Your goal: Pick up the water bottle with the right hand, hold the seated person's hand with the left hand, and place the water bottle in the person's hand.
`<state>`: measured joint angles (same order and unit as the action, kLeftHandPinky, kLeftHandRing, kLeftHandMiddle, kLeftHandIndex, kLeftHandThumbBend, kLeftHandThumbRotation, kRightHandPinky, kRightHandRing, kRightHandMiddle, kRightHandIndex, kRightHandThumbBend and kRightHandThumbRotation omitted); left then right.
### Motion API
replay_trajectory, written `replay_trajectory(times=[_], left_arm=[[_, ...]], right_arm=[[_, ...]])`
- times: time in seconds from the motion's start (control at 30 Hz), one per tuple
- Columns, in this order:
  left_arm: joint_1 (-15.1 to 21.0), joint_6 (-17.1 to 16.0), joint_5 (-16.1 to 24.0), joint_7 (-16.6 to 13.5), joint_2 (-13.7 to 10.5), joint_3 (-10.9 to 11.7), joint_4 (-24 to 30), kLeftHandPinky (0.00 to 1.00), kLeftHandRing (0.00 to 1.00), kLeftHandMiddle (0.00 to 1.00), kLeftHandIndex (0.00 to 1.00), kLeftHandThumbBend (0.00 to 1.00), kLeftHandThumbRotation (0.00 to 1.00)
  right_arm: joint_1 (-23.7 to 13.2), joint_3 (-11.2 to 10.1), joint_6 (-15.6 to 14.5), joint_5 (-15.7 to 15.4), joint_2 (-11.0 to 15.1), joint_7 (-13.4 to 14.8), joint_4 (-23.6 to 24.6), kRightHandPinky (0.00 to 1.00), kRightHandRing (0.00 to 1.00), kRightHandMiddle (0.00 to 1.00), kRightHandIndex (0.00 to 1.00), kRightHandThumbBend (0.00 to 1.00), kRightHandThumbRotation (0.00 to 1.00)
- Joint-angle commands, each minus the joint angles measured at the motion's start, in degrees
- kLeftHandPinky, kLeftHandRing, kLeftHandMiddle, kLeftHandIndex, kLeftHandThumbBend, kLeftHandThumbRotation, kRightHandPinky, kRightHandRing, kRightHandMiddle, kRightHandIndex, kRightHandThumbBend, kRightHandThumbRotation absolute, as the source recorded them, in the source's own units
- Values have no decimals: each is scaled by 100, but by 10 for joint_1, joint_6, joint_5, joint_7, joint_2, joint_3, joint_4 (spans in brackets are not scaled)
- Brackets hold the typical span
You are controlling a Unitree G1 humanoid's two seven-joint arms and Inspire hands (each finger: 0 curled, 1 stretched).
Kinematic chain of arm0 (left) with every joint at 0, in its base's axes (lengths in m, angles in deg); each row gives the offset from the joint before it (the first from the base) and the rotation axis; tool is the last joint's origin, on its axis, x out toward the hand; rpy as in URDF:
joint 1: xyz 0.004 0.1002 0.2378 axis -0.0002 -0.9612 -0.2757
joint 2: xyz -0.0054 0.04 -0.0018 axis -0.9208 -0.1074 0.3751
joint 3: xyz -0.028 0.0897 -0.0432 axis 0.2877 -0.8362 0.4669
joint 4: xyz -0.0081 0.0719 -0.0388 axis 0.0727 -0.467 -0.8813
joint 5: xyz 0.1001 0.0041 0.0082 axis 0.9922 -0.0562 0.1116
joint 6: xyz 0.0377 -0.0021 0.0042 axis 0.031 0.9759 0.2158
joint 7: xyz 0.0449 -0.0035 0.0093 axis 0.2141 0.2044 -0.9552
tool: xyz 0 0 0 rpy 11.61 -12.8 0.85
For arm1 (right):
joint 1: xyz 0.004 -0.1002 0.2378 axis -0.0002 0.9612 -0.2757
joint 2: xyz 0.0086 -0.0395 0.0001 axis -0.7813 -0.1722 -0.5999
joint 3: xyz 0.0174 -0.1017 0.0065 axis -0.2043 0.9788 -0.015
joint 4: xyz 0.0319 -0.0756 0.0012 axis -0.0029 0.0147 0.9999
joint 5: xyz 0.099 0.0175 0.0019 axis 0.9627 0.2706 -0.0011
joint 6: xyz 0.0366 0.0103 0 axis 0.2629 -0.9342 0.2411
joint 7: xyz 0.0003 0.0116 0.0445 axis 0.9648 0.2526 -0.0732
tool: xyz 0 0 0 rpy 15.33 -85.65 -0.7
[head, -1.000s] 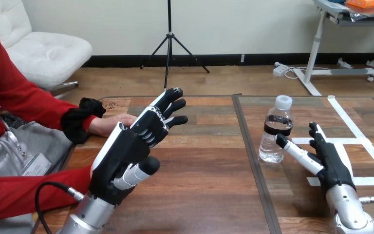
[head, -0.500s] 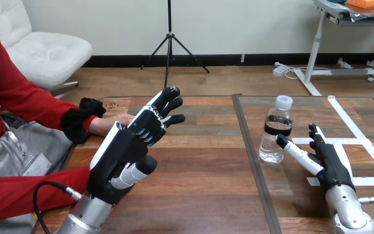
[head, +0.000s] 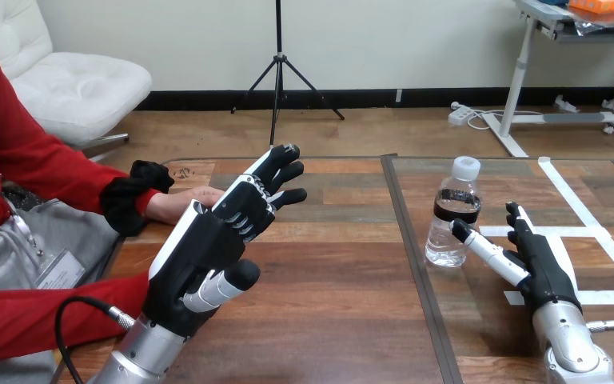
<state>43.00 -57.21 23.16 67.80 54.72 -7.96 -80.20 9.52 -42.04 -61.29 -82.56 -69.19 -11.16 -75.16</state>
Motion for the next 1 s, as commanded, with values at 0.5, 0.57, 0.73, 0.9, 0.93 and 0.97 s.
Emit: replay_trajectory(times=[0.5, 0.57, 0.73, 0.9, 0.93, 0.97], left_arm=[[0, 3, -24, 10, -7, 9, 37, 86, 94, 96, 93, 100, 75], [-1, 2, -23, 9, -7, 8, 38, 86, 93, 96, 93, 100, 75], [-2, 0, -25, 10, -7, 8, 37, 86, 93, 95, 93, 100, 75], [-2, -8, -30, 15, -6, 9, 36, 85, 93, 95, 93, 100, 75], [-2, -9, -31, 17, -6, 10, 36, 85, 93, 95, 93, 100, 75], [-3, -8, -30, 16, -6, 10, 36, 85, 93, 95, 93, 100, 75]], right_arm=[[-66, 12, -3, -18, -9, 15, -14, 99, 100, 100, 100, 100, 61], [-68, 13, -3, -20, -10, 17, -14, 98, 100, 100, 100, 100, 60], [-71, 14, -1, -23, -12, 21, -14, 98, 100, 100, 100, 100, 60], [-77, 11, -5, -19, -15, 16, -9, 99, 100, 100, 100, 100, 57], [-77, 11, -5, -19, -15, 14, -9, 99, 100, 100, 100, 100, 57], [-78, 8, -2, -15, -17, 11, -8, 99, 100, 100, 100, 100, 57]])
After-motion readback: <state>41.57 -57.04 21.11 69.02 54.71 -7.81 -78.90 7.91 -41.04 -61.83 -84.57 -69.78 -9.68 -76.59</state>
